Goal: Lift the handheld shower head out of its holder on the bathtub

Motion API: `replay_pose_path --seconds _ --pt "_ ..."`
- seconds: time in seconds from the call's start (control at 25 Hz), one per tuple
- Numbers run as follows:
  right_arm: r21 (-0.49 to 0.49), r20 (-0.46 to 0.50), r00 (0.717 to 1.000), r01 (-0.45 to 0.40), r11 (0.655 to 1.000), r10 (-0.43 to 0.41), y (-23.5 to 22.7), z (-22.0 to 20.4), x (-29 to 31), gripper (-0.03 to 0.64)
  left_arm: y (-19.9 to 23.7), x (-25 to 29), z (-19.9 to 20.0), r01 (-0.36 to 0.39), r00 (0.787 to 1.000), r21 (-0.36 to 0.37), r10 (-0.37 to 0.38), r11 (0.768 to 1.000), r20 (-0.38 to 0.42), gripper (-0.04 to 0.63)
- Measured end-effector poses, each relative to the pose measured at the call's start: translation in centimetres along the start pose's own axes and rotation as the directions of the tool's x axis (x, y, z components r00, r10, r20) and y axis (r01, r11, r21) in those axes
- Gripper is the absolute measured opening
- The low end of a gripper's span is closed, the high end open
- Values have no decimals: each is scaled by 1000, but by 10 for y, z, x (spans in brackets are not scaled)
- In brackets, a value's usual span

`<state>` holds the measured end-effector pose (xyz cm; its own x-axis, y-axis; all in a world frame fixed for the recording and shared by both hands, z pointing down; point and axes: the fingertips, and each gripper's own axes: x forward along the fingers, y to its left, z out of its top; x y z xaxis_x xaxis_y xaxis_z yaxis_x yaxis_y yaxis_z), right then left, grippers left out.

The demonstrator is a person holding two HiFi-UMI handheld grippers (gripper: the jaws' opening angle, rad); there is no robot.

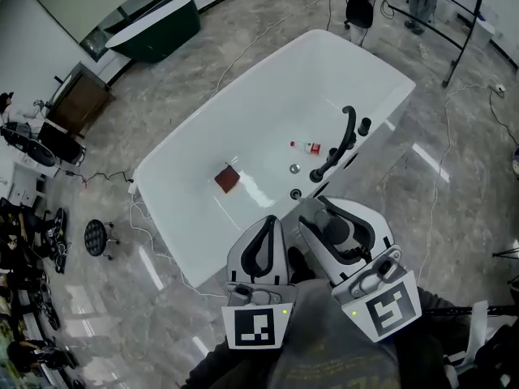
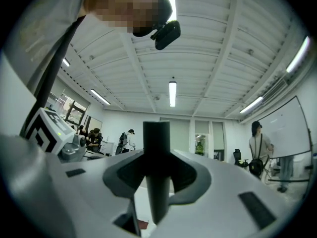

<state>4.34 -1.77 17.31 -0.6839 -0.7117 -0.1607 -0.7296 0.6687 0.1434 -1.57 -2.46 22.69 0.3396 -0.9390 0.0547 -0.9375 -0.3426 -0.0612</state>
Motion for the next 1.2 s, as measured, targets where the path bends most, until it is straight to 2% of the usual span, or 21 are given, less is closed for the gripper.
replay_pose_path --seconds 0.2,0.36,0.48,0.56,0.64,1.0,1.2 --pt "14 -5 999 -41 999 41 13 -3 -25 133 -21 -28 3 -34 999 11 34 999 1 4" --pt "62 26 1000 -14 998 12 -5 -16 -18 133 -25 -15 0 -44 999 7 44 999 2 4" --pt "99 -35 999 -33 995 36 -3 -32 -10 133 -23 -7 3 -29 999 15 28 999 33 3" --pt "76 -35 995 -85 993 88 8 -28 -5 133 -25 -10 4 -24 999 11 23 1000 42 4" --pt "49 -25 994 -103 993 105 14 -21 -4 133 -28 -14 6 -20 999 9 19 1000 47 5" --pt "12 -27 997 -73 997 73 10 -20 3 133 -49 -28 9 0 997 17 -1 1000 73 4" --pt "11 -18 996 -87 996 87 -5 -7 -64 133 -59 -39 15 14 996 22 -16 1000 90 3"
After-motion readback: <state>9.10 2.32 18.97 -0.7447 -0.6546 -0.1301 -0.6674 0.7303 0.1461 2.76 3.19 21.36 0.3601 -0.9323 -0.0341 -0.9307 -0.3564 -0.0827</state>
